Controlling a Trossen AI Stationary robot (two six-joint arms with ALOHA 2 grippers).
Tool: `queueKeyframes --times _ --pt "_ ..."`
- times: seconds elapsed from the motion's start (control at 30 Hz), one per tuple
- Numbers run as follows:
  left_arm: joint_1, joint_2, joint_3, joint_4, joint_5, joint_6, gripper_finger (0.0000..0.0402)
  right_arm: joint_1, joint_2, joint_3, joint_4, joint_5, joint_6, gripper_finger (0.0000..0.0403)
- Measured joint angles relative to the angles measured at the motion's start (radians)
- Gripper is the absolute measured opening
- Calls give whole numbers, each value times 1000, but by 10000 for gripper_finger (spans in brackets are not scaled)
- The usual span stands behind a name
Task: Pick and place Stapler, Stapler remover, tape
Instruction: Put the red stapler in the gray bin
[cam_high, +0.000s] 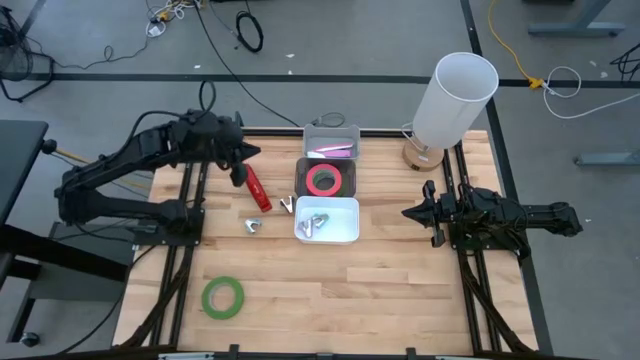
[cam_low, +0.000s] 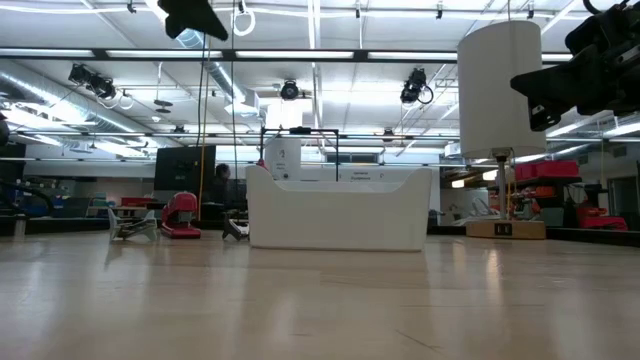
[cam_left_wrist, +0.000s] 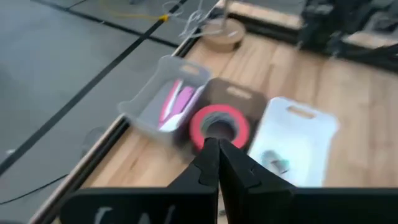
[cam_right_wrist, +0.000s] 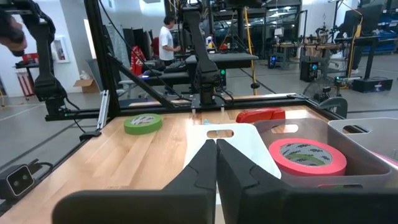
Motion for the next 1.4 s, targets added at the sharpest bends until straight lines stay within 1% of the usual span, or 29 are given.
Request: queueKeyframes --times 0.2,0.3,0.43,0.63,0.83,1.1,1.27,1.33,1.4 --pt "67 14 0 1 0 21 3 0 0 0 0 0 0 13" --pt "87 32 0 1 0 -14 3 0 0 0 0 0 0 13" --pt "102 57 0 0 0 -57 3 0 0 0 0 0 0 13" --pt "107 113 0 -1 0 -66 3 0 0 0 0 0 0 13" --pt "104 170 0 -74 0 -79 3 0 0 0 0 0 0 13" --pt "105 248 0 -206 -4 -282 3 0 0 0 0 0 0 13" --pt "106 282 0 -219 -11 -384 3 0 0 0 0 0 0 13" --pt "113 295 0 -228 -17 -481 3 0 0 0 0 1 0 13" --pt "125 308 0 -236 -21 -610 3 0 0 0 0 -1 0 13"
